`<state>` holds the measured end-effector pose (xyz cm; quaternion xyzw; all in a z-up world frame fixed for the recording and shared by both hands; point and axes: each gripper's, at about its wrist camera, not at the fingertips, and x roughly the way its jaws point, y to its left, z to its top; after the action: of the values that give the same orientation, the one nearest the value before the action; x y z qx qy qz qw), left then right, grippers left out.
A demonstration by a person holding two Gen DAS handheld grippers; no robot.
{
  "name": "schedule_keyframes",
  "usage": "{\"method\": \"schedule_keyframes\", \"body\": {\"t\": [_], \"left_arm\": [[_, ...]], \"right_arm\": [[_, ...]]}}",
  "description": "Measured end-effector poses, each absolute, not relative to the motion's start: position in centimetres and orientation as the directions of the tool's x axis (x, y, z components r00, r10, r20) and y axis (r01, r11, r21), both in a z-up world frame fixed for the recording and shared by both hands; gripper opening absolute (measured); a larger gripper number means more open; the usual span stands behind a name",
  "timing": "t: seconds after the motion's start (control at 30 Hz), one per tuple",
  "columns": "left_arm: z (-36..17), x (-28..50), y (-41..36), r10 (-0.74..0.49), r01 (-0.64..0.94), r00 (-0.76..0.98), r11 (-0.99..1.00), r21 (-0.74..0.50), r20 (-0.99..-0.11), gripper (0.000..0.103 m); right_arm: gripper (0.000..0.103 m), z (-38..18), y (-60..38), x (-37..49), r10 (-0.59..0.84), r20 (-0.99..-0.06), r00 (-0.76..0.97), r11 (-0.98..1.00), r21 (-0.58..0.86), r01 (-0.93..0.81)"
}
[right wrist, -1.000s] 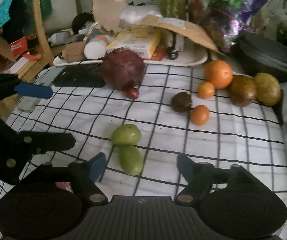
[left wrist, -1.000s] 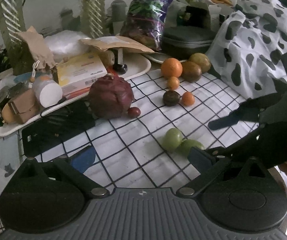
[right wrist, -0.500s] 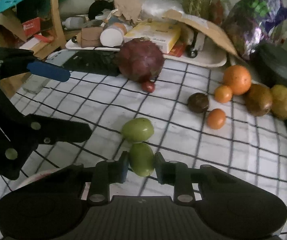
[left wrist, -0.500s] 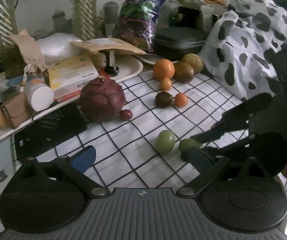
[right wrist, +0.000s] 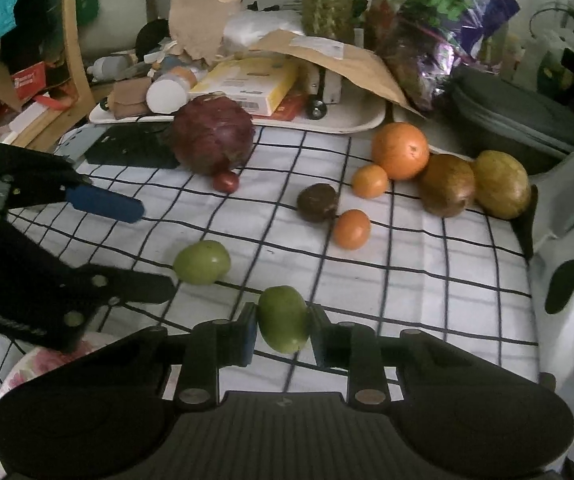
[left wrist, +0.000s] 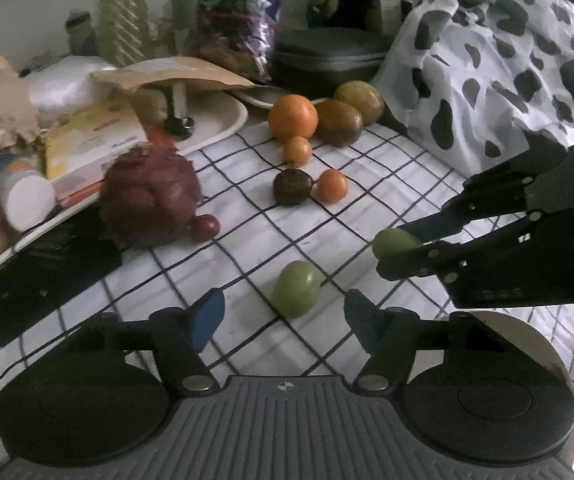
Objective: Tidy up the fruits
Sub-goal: 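Grasp the other green fruit with the left gripper while the right gripper holds its fruit, then lower both green fruits onto the floral plate and open both grippers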
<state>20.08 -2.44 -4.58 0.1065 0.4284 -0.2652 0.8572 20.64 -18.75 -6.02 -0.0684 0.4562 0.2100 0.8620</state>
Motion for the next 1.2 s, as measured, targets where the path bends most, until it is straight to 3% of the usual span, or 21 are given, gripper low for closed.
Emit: {"method": "schedule_keyframes", "body": {"t": [0.1,0.3,0.5,1.2], "left_arm": [[-5.0,20.8,-3.2,-0.365,0.565,0.476,0.824,-0.041,-0.800,0.056],[-5.8,21.9,-4.6,-0.363,0.576,0.470,0.817,-0.032,-0.804,0.053],[-6.8,22.3,-5.1,-0.340,0.585,0.462,0.811,-0.007,-0.819,0.029],[-3.0,18.0,-3.0,-0.392,0.535,0.527,0.842,-0.064,-0.754,0.028]], "right_arm": [[0.028,-6.0,-19.5,20.6,0.297,-0.815,0.498,0.907,0.078,-0.413],[0.028,-6.0,-20.8,20.6,0.288,-0.816,0.502,0.916,0.080,-0.394],[0.029,-5.8,-21.6,20.4,0.282,-0.813,0.510,0.920,0.078,-0.385],[0.028,-3.5,-21.4,18.2,0.325,-0.773,0.544,0.916,0.116,-0.383]]}}
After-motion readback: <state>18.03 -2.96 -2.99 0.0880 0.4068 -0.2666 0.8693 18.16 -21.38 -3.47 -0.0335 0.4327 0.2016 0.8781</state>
